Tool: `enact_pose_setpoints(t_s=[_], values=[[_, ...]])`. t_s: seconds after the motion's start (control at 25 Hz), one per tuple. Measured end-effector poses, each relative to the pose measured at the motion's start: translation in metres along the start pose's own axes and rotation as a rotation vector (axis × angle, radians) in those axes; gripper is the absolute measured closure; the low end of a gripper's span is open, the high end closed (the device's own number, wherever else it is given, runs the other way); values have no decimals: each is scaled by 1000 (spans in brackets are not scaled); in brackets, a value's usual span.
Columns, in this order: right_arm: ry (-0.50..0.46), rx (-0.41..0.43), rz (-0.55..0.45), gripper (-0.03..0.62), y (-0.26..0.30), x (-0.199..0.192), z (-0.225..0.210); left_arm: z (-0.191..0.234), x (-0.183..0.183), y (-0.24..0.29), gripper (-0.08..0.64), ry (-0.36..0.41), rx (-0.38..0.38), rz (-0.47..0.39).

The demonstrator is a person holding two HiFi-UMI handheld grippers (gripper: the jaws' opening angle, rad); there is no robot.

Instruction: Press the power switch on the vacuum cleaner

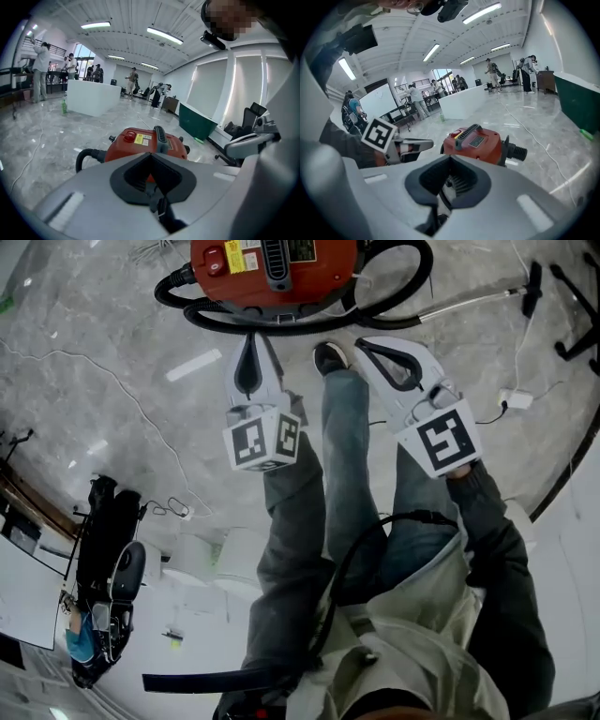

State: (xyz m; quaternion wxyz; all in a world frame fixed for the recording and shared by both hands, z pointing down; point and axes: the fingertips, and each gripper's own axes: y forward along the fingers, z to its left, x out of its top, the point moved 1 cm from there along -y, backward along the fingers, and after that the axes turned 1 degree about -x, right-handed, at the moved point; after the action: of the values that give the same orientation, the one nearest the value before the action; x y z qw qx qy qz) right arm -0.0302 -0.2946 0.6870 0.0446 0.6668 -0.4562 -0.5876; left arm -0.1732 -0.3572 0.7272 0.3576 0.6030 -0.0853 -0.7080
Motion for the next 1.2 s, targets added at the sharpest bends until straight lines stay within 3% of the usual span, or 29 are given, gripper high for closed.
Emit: enact_pose_setpoints(t_s=[0.16, 0.4, 0.56, 0.68, 0.92, 1.2], values=[[-8, 12, -31, 591, -44, 4, -3, -40, 5, -61, 557, -43, 55, -40], [64, 96, -40, 591, -146, 8, -9, -146, 47, -138, 557, -35, -5, -90], [-52, 134, -40, 591, -215, 15, -8, -215, 69, -189, 557, -72, 14, -149], [-66, 126, -46, 591, -254, 24, -11, -253, 76, -228, 557, -85, 30, -174], [0, 114, -90, 591, -334, 51, 13, -299, 107, -321, 557, -67, 32, -213], [-34, 115, -83, 591, -373, 50, 53, -305, 111, -396, 557, -28, 43, -259]])
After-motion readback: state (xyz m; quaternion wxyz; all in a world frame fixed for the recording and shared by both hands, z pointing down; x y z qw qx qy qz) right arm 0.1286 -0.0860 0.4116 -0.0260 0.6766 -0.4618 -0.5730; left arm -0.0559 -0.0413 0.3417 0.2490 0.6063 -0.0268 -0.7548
